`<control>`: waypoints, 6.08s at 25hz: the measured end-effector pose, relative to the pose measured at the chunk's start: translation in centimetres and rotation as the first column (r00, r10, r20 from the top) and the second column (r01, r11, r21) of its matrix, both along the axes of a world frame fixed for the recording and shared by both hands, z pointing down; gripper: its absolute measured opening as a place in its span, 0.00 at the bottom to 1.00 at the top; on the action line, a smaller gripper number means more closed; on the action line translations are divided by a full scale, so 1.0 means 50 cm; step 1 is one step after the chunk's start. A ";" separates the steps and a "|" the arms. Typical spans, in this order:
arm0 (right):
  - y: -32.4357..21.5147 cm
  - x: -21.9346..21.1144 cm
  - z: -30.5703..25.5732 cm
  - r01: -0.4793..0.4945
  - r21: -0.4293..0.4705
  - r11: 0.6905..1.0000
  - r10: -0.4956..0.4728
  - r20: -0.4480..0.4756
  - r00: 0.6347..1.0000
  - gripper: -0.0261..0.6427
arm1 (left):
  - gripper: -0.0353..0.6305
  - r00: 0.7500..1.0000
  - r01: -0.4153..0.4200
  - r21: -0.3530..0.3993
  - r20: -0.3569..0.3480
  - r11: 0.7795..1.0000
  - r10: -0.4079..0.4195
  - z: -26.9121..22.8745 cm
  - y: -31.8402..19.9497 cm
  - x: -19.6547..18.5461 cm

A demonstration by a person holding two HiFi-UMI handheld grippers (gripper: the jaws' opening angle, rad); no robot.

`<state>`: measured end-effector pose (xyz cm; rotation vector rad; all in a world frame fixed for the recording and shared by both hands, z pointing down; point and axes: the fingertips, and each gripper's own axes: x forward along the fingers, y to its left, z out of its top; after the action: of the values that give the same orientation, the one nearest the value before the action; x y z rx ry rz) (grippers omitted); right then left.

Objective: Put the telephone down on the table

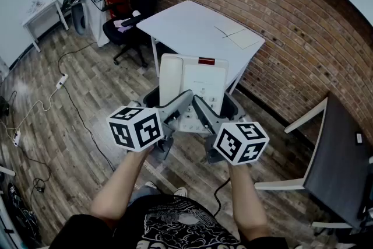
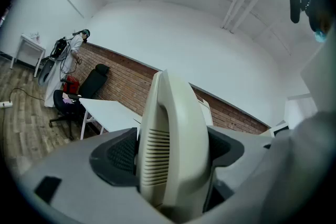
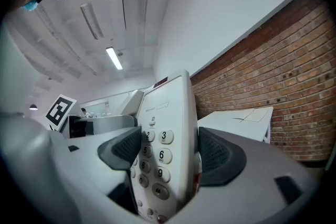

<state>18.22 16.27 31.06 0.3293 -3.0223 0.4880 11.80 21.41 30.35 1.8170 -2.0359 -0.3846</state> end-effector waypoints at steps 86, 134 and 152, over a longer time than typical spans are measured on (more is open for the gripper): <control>-0.926 -0.732 0.120 -0.201 -0.131 0.971 0.190 -0.094 0.977 0.54 | 0.64 0.975 -0.205 -0.125 -0.111 0.971 0.192 0.123 -0.956 -0.750; -1.018 -0.471 0.592 -0.662 -0.502 0.557 0.497 -0.437 0.750 0.54 | 0.64 0.758 -0.652 -0.503 -0.439 0.567 0.482 0.598 -1.132 -0.506; -1.023 -0.445 0.575 -0.695 -0.465 0.549 0.531 -0.448 0.719 0.54 | 0.64 0.724 -0.689 -0.503 -0.441 0.521 0.531 0.595 -1.125 -0.501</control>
<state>-4.01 -34.86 59.82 1.3026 -2.2117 1.3002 -13.28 -34.86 60.11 1.7615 -1.0135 0.2863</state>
